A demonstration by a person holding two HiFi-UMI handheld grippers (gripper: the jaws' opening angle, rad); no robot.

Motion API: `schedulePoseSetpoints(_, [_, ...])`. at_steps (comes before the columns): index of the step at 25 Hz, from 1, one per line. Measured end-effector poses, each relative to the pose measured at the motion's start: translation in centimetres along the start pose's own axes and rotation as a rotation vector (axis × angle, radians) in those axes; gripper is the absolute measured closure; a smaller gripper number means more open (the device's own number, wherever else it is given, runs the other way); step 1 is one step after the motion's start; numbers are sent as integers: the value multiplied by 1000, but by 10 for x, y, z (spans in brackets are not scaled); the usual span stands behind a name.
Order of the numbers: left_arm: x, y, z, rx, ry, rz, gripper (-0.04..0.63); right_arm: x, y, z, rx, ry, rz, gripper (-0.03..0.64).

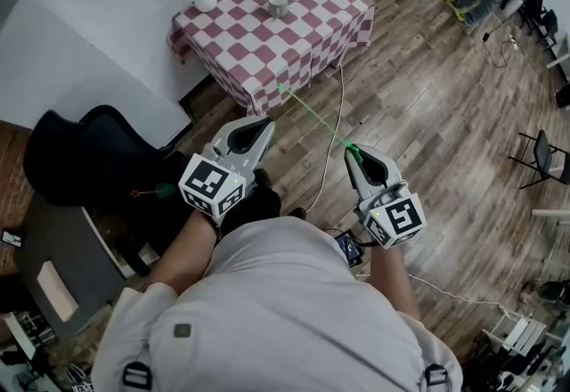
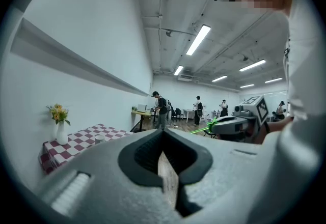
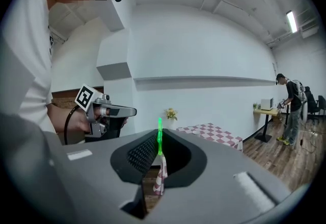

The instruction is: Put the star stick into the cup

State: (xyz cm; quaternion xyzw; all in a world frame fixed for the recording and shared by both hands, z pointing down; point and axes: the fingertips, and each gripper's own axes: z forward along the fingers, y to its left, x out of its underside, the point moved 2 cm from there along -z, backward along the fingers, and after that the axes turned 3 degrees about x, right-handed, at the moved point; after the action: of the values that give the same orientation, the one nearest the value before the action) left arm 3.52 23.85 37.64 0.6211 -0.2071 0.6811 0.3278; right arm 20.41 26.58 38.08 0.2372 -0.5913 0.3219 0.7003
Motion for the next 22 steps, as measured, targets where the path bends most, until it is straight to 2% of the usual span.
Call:
schedulePoseSetpoints(8, [-2, 52, 18, 22, -5, -21, 591, -15, -11, 57, -6, -2, 7, 589])
schedulePoseSetpoints(14, [-21, 112, 30, 29, -23, -2, 591, -37, -22, 114, 0, -8, 0, 589])
schedulePoseSetpoints(22, [-34, 171, 33, 42, -20, 3, 591, -45, -24, 171, 9, -1, 27, 588])
